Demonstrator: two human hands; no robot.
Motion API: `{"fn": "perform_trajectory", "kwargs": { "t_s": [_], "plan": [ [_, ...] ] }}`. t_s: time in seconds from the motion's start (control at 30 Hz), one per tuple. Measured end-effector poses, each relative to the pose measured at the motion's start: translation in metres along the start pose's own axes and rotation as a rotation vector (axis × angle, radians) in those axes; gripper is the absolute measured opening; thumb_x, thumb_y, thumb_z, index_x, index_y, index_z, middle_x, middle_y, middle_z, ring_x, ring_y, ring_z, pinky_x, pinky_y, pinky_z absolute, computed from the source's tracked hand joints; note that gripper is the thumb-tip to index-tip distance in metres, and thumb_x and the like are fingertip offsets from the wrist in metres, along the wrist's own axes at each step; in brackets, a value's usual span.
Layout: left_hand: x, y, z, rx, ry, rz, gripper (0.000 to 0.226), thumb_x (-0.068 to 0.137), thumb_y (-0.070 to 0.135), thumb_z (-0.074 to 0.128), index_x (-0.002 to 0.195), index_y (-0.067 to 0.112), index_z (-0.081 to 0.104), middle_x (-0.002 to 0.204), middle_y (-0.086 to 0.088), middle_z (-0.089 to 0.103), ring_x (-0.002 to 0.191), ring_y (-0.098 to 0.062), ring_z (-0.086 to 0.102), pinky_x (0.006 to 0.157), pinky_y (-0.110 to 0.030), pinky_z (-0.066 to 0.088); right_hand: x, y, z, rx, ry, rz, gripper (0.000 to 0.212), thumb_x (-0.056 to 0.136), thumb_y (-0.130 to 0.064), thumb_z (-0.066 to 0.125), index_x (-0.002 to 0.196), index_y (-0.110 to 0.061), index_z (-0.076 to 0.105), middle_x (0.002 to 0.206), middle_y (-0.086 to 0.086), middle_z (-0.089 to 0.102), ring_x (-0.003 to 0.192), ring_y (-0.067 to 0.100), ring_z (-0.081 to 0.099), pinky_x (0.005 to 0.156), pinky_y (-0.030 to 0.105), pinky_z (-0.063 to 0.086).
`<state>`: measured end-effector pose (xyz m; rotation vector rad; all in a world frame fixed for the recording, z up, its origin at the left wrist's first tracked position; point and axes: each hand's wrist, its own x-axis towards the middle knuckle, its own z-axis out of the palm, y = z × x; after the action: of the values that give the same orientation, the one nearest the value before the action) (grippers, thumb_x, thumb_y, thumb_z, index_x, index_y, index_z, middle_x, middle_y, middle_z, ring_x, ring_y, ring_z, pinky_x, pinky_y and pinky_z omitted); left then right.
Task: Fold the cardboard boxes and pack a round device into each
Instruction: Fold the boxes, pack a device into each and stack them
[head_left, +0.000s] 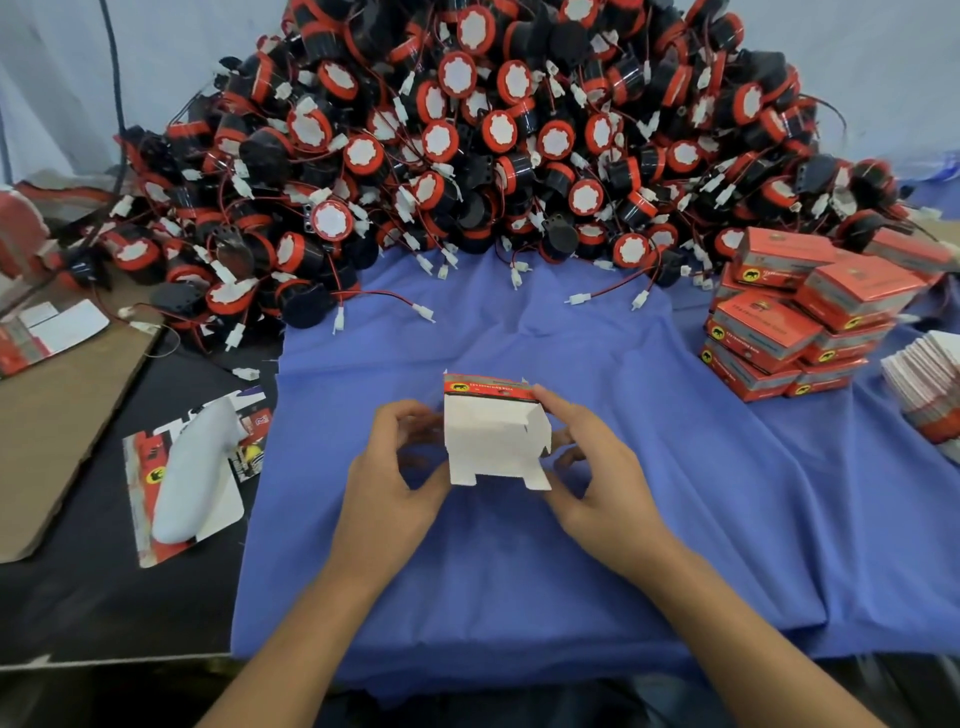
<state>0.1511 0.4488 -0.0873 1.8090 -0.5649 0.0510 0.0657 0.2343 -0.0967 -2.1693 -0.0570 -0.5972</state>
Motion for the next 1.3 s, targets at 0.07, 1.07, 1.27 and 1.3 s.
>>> {"fn": "perform_trajectory", "kwargs": {
  "t_s": [0.07,1.07,1.27,1.3],
  "plan": [
    [-0.001,0.003,0.0,0.022,-0.018,0.027,0.068,0.083,0.035,0.085,0.136,0.052,0.046,0.111,0.026,0.068,0.101,-0.004,0.069,0.082,-0.015,0.053,-0.001,-0.005,-0.001,0.004,0.034,-0.027,0.07,0.093,-0.028,0.073,0.153,-0.038,0.04,0.132,-0.019,0.055,0.107,0.013,0.06,0.085,0.014,0.049],
    [-0.017,0.073,0.039,-0.567,0.028,-0.225,0.03,0.082,0.024,0.055,0.104,0.043,0.054,0.104,0.014,0.066,0.091,-0.01,0.068,0.067,-0.023,0.056,-0.007,-0.088,0.015,0.668,0.419,0.366,0.037,0.09,-0.02,0.06,0.124,-0.034,0.056,0.106,-0.004,0.071,0.095,0.016,0.064,0.082,0.034,0.054],
    [-0.02,0.083,0.042,-0.429,0.119,-0.117,0.041,0.086,0.019,0.044,0.108,0.053,0.037,0.118,0.001,0.06,0.102,-0.023,0.064,0.079,-0.034,0.058,-0.004,-0.099,0.023,0.577,0.415,0.305,0.025,0.1,-0.024,0.051,0.115,-0.042,0.06,0.112,-0.005,0.069,0.101,0.012,0.065,0.086,0.026,0.052],
    [-0.02,0.084,0.042,-0.404,0.131,-0.089,0.041,0.087,0.017,0.043,0.106,0.053,0.038,0.116,0.001,0.06,0.1,-0.023,0.063,0.078,-0.032,0.056,-0.004,-0.1,0.023,0.58,0.409,0.304,0.023,0.1,-0.024,0.051,0.115,-0.038,0.061,0.113,-0.006,0.069,0.103,0.011,0.065,0.087,0.026,0.052]
  ]
}}
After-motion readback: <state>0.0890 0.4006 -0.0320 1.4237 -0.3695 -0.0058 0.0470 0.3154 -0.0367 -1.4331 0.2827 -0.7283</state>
